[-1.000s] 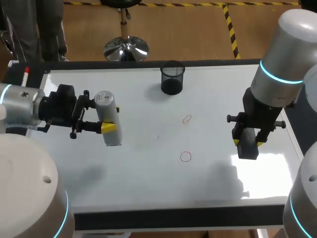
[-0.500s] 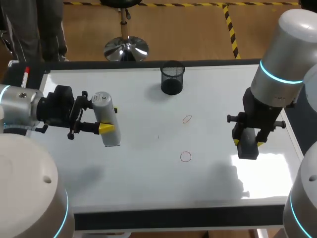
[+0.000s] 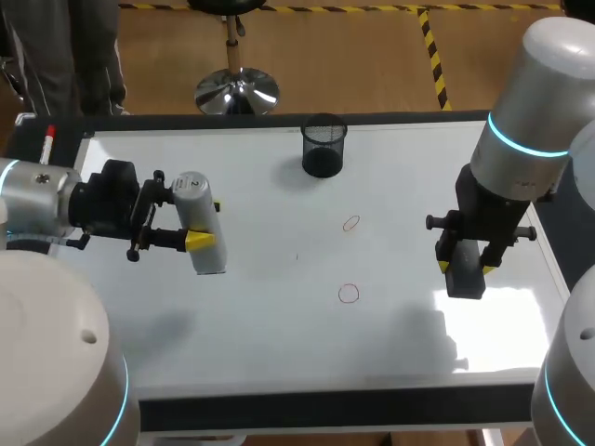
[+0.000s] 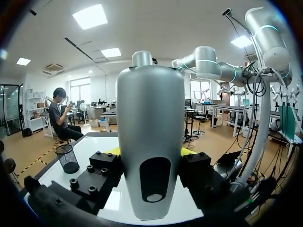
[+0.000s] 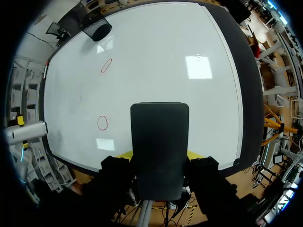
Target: Pick up the inspection probe, press it on each red-marked spot on the whiteboard one by one, put down the probe, pick up the eraser, and wipe off all the red marks.
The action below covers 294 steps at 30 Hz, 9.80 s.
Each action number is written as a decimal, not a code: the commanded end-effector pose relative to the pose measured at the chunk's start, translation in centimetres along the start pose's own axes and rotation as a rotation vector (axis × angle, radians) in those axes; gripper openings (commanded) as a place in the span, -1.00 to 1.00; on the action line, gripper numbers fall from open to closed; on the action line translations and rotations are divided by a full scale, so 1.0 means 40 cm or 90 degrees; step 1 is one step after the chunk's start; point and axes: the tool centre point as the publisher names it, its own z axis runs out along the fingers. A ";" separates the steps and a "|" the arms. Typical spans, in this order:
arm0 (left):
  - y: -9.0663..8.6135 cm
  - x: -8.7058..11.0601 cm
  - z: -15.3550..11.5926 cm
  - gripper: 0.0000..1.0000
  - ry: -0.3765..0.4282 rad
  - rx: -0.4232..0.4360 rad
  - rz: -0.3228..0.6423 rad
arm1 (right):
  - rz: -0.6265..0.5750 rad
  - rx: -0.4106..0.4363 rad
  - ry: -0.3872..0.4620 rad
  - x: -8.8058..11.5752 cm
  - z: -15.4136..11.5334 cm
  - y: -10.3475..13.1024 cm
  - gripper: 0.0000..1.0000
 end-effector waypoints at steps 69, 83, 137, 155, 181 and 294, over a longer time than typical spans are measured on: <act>-0.001 0.000 0.000 -1.00 0.000 0.001 0.001 | -0.030 -0.008 -0.040 0.513 0.207 -0.090 -1.00; -0.001 0.000 0.000 -1.00 0.000 0.001 0.001 | -0.047 0.000 -0.007 0.546 0.249 -0.084 -1.00; -0.001 0.000 0.000 -1.00 0.000 0.001 0.001 | 0.048 0.058 0.001 0.271 0.341 -0.005 -1.00; -0.001 0.000 0.000 -1.00 0.000 0.001 0.001 | 0.092 0.039 0.001 0.200 0.273 0.030 -1.00; -0.001 0.000 0.000 -1.00 0.000 0.001 0.001 | 0.003 0.045 0.010 0.433 0.283 0.043 -1.00; -0.001 0.000 0.000 -1.00 0.000 0.001 0.001 | -0.023 0.029 -0.012 0.086 0.068 0.071 -1.00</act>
